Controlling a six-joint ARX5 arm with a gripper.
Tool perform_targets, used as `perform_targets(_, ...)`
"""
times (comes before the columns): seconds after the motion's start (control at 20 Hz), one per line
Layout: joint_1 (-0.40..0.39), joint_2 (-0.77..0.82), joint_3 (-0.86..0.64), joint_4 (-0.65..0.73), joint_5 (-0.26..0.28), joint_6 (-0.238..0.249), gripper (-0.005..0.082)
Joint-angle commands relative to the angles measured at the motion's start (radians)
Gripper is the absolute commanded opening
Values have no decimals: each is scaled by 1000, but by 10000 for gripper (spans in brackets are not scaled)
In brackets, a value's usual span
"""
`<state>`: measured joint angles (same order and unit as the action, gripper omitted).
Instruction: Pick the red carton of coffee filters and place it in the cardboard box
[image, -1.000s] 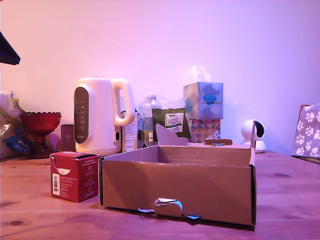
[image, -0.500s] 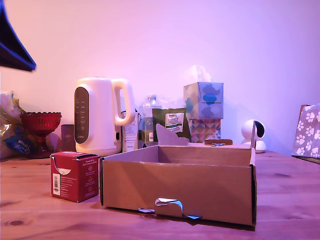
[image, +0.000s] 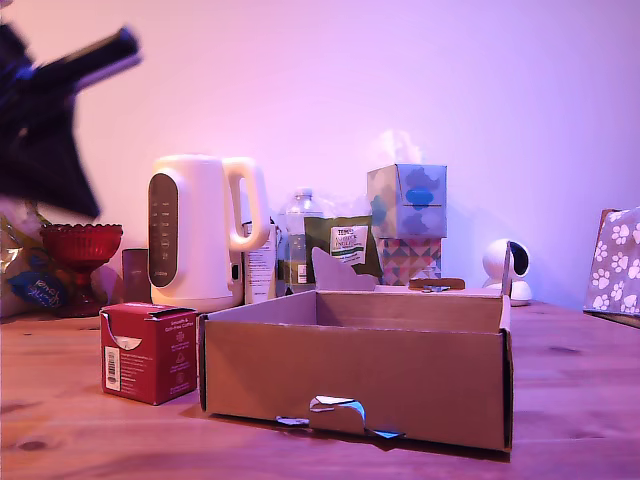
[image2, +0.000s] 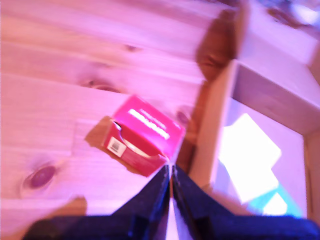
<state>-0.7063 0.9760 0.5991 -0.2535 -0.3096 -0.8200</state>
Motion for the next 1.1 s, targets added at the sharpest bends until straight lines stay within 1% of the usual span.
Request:
perform_targets(0.0, 2, 32, 42, -6, 3, -42, 305)
perform_targets(0.05, 6, 55, 72, -16, 19, -44, 460)
perform_targets(0.1, 13, 78, 98, -30, 32, -45, 546)
perform_targets(0.15, 22, 105, 123, -46, 43, -48, 571)
perform_targets(0.2, 31, 132, 146, -64, 56, -85, 571)
perform_targets(0.25, 40, 157, 166, -80, 72, -85, 571)
perform_targets(0.35, 47, 209, 203, -106, 100, -134, 570)
perform_targets(0.4, 47, 232, 220, -132, 105, -167, 570)
perform_targets(0.45, 47, 256, 238, -158, 109, -189, 569)
perform_targets(0.65, 46, 328, 293, -240, 111, -227, 569)
perform_targets(0.7, 46, 341, 302, -249, 111, -248, 569)
perform_targets(0.85, 51, 389, 327, -283, 111, -283, 569)
perform_targets(0.95, 59, 422, 336, -301, 126, -326, 569)
perform_targets(1.0, 60, 438, 338, -300, 140, -326, 569)
perform_targets(1.05, 59, 452, 338, -299, 146, -339, 569)
